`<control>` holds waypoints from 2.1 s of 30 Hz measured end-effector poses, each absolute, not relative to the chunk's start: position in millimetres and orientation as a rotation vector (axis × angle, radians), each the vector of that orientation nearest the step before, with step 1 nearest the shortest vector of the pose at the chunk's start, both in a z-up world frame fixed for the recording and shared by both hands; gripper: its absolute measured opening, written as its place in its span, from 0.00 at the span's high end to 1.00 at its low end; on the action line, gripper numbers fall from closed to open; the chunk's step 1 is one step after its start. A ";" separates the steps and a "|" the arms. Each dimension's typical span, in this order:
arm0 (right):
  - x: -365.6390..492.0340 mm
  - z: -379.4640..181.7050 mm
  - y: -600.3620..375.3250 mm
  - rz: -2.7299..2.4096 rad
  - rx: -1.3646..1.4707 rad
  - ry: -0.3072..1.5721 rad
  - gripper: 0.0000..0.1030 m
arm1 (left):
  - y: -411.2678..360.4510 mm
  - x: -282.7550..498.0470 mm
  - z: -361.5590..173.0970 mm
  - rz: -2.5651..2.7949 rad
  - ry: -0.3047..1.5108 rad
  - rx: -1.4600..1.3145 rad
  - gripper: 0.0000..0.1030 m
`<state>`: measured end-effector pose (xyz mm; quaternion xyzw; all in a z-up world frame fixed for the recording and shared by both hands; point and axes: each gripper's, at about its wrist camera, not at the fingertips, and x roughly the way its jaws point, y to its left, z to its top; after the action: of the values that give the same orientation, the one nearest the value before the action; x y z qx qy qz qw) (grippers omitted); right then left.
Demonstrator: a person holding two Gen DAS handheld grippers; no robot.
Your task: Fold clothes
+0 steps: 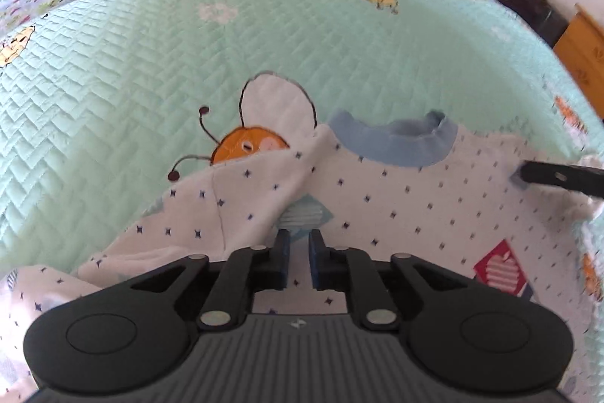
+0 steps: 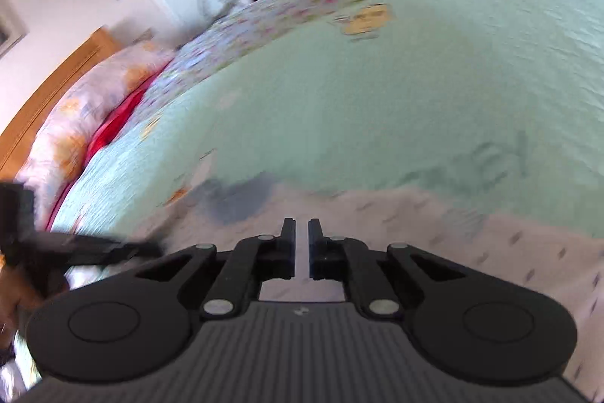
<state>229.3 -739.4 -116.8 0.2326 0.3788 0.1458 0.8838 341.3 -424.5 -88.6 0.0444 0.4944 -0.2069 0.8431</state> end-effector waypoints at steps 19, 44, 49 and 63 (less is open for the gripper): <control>248.6 -120.9 -704.5 0.150 0.321 0.819 1.00 | -433.6 347.3 -88.9 -0.392 1.033 0.139 0.87; 168.2 -89.0 -641.3 0.261 0.622 0.717 0.66 | -382.2 314.5 -74.0 -0.706 0.976 -0.207 0.80; 139.7 -102.5 -623.3 0.248 0.655 0.741 0.66 | -357.9 349.8 -113.6 -0.491 1.033 -0.341 0.97; 113.0 -112.7 -616.6 0.196 0.611 0.727 0.60 | -346.9 372.5 -63.9 -0.428 0.866 0.003 0.75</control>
<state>113.0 -616.6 -112.7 0.2935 0.3492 0.0943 0.8849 372.5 -346.9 -63.9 0.0014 0.4164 -0.2059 0.8855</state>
